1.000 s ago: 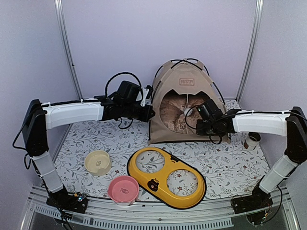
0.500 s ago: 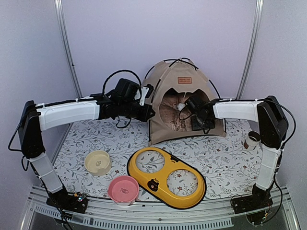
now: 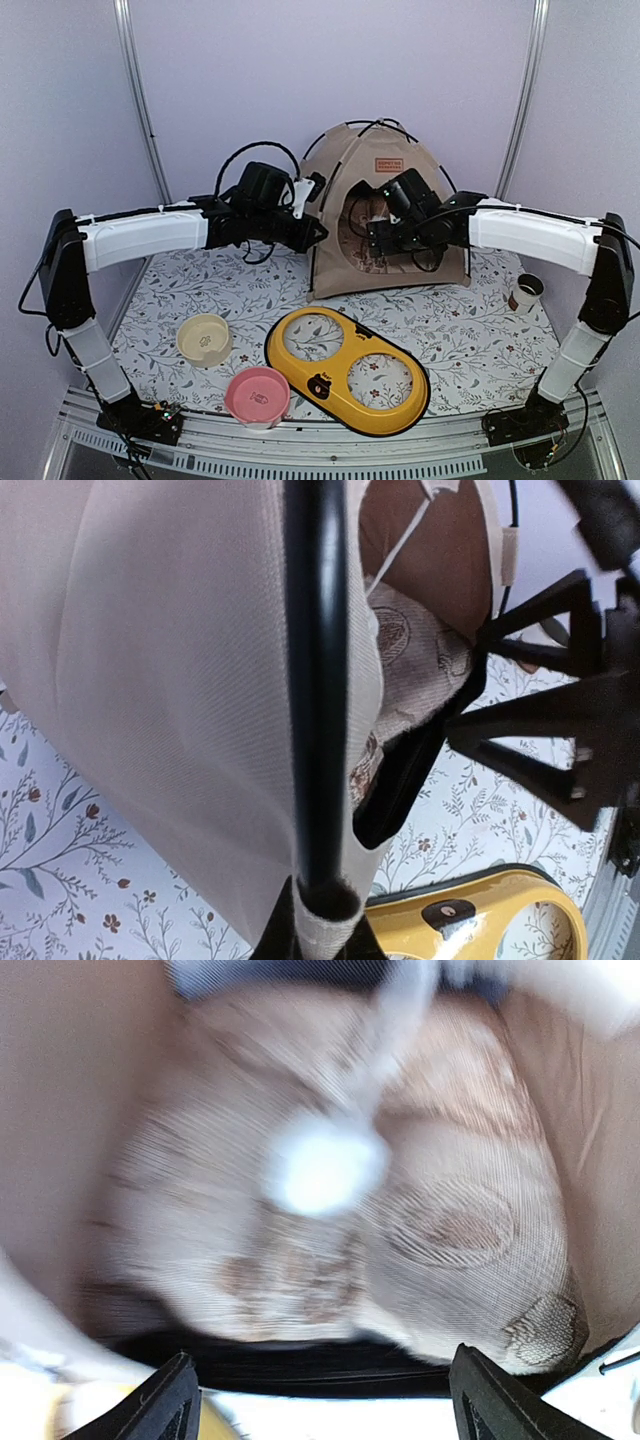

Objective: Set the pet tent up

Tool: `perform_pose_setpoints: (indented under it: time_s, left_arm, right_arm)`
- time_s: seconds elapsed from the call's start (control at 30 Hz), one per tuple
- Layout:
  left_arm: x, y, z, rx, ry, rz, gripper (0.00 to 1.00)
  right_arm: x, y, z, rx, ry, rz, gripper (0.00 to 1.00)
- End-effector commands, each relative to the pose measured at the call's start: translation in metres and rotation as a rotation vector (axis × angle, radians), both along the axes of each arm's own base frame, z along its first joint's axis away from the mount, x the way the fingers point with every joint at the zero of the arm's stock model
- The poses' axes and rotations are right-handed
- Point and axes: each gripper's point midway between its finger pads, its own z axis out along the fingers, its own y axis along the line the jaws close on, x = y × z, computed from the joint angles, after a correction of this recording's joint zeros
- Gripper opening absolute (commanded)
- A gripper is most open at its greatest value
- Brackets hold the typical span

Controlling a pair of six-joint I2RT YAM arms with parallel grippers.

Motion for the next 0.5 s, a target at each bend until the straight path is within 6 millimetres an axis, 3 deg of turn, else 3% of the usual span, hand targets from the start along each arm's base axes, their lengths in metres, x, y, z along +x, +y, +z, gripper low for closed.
perform_pose_setpoints:
  time_s: [0.0,0.1,0.27,0.3,0.47]
  left_arm:
    - [0.001,-0.031,0.031,-0.100,-0.127,-0.149,0.00]
    - [0.001,-0.049,0.032,-0.111,-0.156,-0.216,0.00]
    - [0.001,-0.084,0.020,-0.121,-0.151,-0.325,0.00]
    - [0.003,-0.093,0.003,-0.105,-0.126,-0.339,0.00]
    - [-0.012,-0.125,-0.008,-0.129,-0.122,-0.449,0.00]
  right_arm:
    - [-0.017,0.012,0.072,0.224,-0.114,0.092,0.89]
    - [-0.031,0.000,0.102,0.299,-0.169,0.095,0.90]
    - [-0.053,-0.034,0.136,0.354,-0.248,0.059,0.93]
    - [-0.055,-0.041,0.139,0.357,-0.254,0.049,0.93]
    - [-0.062,-0.075,0.130,0.359,-0.244,-0.011,0.94]
